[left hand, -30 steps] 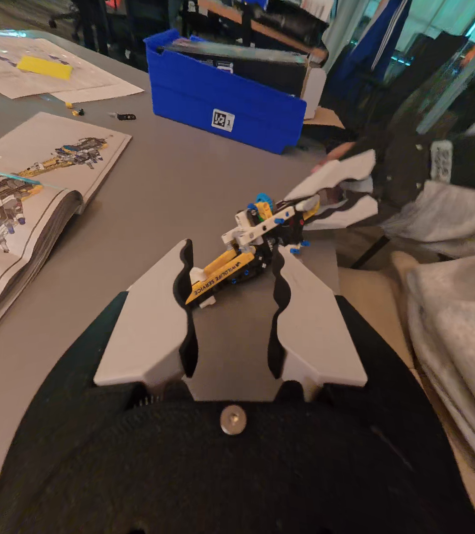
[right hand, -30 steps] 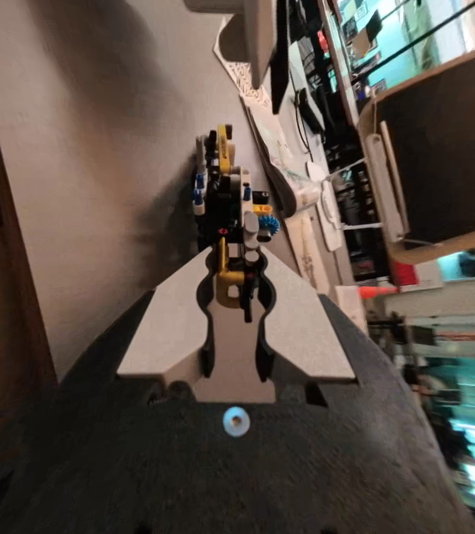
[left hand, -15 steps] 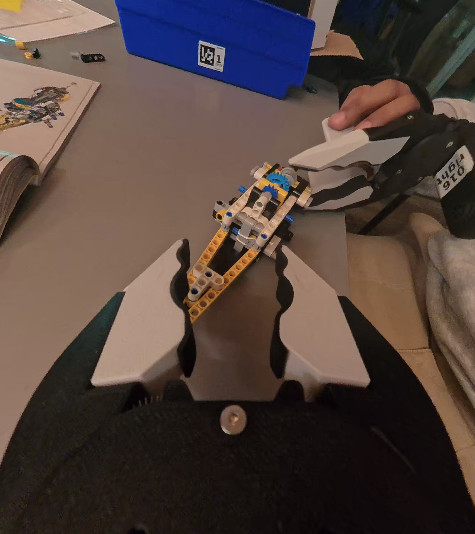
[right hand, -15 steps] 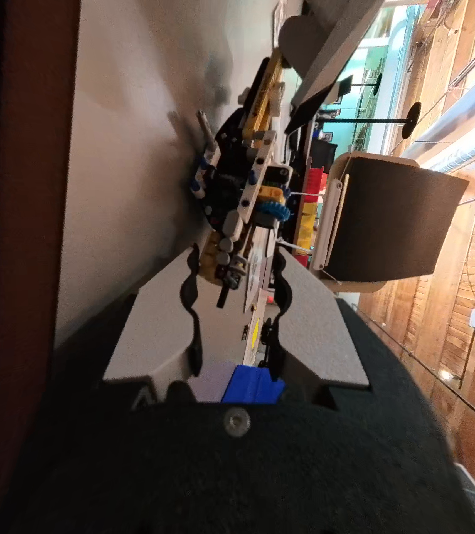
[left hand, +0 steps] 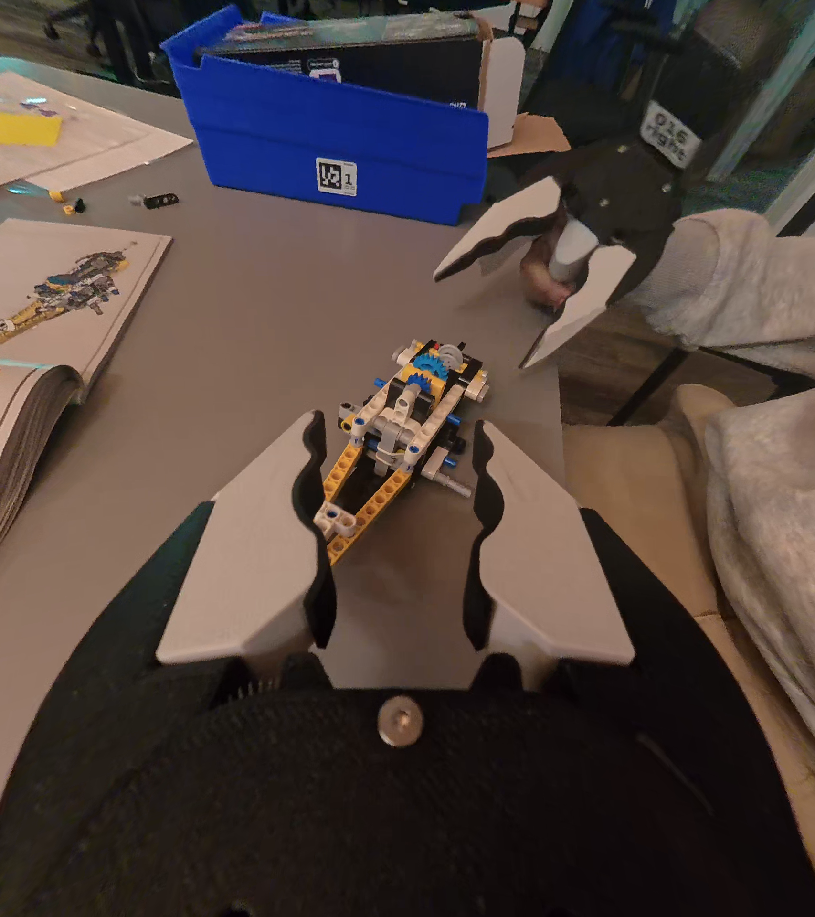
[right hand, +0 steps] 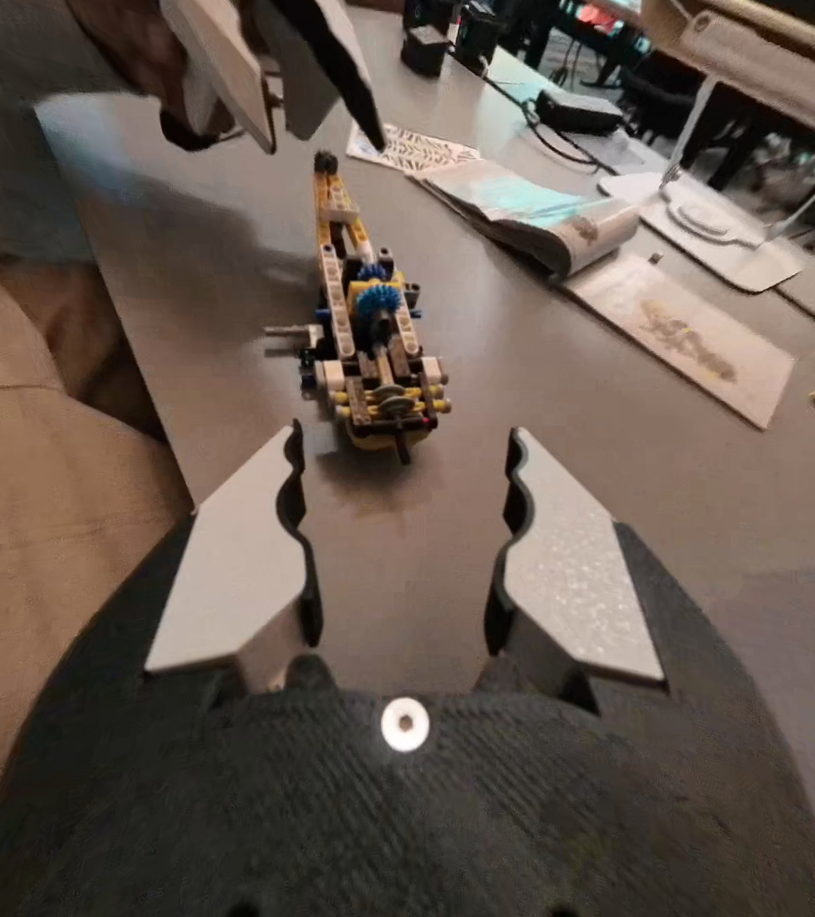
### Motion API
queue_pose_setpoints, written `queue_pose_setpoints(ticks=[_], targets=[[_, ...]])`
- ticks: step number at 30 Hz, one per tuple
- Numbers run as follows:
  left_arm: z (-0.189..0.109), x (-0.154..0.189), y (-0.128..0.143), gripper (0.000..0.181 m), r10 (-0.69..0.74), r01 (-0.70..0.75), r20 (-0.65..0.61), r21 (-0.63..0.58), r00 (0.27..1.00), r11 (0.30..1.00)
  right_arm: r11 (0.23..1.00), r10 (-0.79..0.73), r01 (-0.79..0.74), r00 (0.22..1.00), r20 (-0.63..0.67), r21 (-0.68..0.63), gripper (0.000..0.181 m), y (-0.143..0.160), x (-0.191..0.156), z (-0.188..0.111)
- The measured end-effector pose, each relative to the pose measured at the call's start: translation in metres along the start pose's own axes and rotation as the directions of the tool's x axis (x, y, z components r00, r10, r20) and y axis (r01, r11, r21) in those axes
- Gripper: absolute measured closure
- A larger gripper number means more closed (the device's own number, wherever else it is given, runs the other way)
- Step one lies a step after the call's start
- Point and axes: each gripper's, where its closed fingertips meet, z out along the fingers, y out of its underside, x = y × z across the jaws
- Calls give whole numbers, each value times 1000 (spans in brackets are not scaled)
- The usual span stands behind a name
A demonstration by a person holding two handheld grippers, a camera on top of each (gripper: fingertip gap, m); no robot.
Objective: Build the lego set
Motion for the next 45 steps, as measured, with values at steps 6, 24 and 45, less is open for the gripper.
queue_pose_setpoints(ticks=[6,24,45], targets=[[5,-1,-5,123,-12,11,25,56,1000,998,984,171,-174,982,76,31,95,-8,2,2],[-115,-113,-14,120,-290,-76,652,471,700,879,973,230,-231,973,17,26,107,-8,19,12],[-82,-151,34,123,-67,62,887,44,458,997,863,501,-478,765,-405,166,181,-28,184,71]])
